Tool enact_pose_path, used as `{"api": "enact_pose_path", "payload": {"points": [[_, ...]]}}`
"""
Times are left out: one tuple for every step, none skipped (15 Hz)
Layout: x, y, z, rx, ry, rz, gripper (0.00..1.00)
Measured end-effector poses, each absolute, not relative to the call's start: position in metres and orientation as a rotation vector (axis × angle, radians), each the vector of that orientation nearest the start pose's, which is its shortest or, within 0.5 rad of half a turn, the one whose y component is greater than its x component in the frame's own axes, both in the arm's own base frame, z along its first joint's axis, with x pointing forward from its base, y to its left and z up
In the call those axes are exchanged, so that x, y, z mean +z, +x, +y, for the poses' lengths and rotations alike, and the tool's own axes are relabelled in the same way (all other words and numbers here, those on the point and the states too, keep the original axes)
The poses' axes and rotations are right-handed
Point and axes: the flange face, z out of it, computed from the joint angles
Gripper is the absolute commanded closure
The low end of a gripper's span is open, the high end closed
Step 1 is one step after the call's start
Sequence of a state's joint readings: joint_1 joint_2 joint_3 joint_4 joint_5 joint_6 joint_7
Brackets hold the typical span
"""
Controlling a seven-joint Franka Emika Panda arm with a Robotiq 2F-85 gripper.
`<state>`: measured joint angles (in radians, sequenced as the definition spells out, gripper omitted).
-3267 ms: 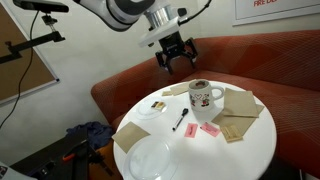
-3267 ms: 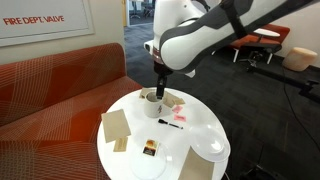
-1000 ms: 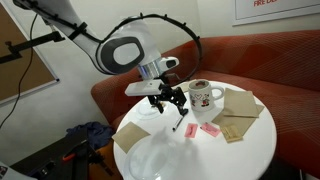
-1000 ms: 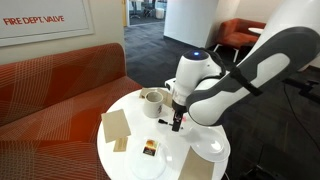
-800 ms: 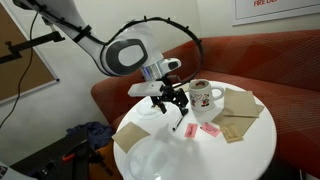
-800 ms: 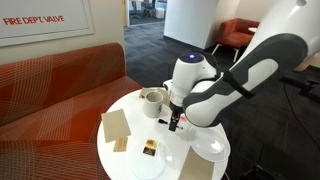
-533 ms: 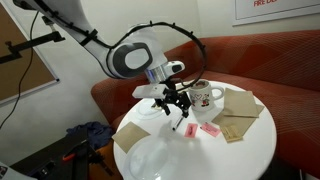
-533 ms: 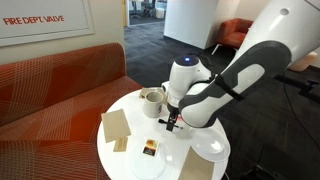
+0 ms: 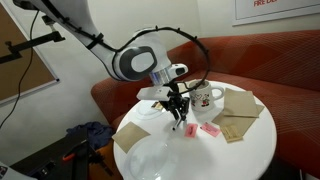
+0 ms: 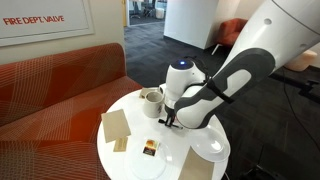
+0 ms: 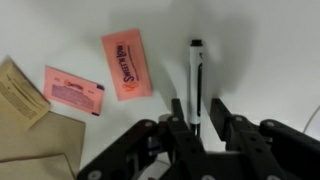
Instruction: Move the mug forward, put the marker in the mug then take it out and put it back on the table
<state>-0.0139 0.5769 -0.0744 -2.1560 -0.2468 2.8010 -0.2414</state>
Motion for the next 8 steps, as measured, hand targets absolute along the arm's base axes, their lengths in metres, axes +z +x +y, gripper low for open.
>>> {"api": "enact_pose_path", "payload": {"points": [[0.1323, 0.5631, -0.0397, -0.071, -3.216, -0.646, 1.0], [0.132, 0.5636, -0.0399, -0.072, -3.216, -0.646, 1.0], [0.1317, 0.5638, -0.0398, -0.072, -3.216, -0.646, 0.98], [0.1318, 0.5641, -0.0399, -0.073, -3.216, -0.646, 0.97], [0.1318, 0.5641, -0.0398, -0.073, -3.216, -0.646, 0.97], [0.132, 0.5642, -0.0395, -0.073, -3.216, -0.647, 0.97], [0.1329, 0.5644, -0.0387, -0.076, -3.215, -0.648, 0.97], [0.1359, 0.5642, -0.037, -0.083, -3.213, -0.651, 0.97]]}}
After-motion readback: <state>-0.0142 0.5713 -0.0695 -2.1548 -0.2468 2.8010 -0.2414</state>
